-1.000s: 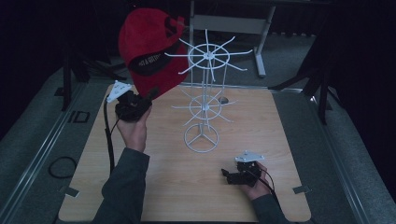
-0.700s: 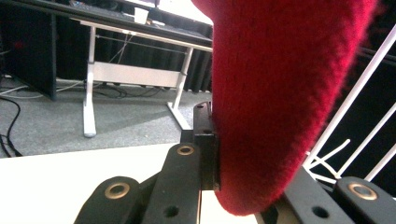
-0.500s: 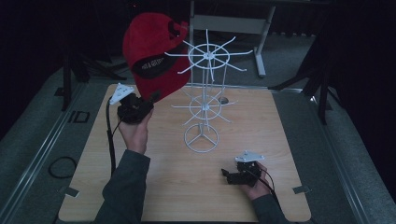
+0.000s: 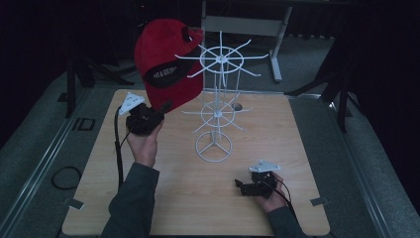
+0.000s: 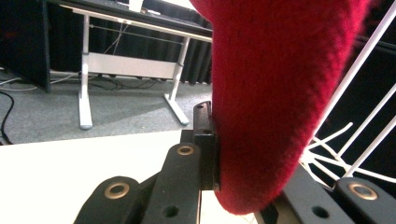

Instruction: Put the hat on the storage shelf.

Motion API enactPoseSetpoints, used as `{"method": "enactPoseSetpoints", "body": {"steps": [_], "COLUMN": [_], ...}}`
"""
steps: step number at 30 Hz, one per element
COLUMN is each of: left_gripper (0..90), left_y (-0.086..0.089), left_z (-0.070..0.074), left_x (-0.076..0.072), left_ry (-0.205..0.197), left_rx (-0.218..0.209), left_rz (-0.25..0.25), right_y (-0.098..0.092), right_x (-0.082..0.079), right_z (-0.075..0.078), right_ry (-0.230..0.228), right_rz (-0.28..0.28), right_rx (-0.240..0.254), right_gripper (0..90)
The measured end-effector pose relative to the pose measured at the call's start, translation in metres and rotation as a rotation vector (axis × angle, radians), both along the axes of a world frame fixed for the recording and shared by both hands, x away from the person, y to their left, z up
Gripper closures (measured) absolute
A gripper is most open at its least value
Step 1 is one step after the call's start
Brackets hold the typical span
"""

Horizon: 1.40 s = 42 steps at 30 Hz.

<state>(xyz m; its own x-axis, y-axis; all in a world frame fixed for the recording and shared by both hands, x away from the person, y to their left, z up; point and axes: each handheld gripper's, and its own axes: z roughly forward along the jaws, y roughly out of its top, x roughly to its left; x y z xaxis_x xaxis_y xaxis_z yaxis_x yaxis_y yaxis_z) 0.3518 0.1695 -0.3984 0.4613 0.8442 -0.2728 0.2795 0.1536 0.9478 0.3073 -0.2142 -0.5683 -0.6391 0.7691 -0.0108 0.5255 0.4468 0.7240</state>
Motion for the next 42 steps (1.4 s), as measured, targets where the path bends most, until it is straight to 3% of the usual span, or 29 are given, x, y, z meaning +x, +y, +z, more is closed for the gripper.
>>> {"method": "enactPoseSetpoints", "body": {"steps": [9, 42], "left_gripper": [85.5, 85.2], "left_y": [-0.001, 0.006], "left_z": [-0.01, -0.052], "left_x": [-0.001, -0.005], "left_ry": [0.024, 0.09], "left_rx": [0.03, 0.076], "left_rz": [-0.006, 0.006], "right_y": [0.0, 0.0], "right_x": [0.0, 0.0], "right_z": [0.0, 0.0], "right_ry": [0.0, 0.001], "right_rz": [0.0, 0.0], "right_rx": [0.0, 0.0], "right_gripper": [16.4, 16.4]}}
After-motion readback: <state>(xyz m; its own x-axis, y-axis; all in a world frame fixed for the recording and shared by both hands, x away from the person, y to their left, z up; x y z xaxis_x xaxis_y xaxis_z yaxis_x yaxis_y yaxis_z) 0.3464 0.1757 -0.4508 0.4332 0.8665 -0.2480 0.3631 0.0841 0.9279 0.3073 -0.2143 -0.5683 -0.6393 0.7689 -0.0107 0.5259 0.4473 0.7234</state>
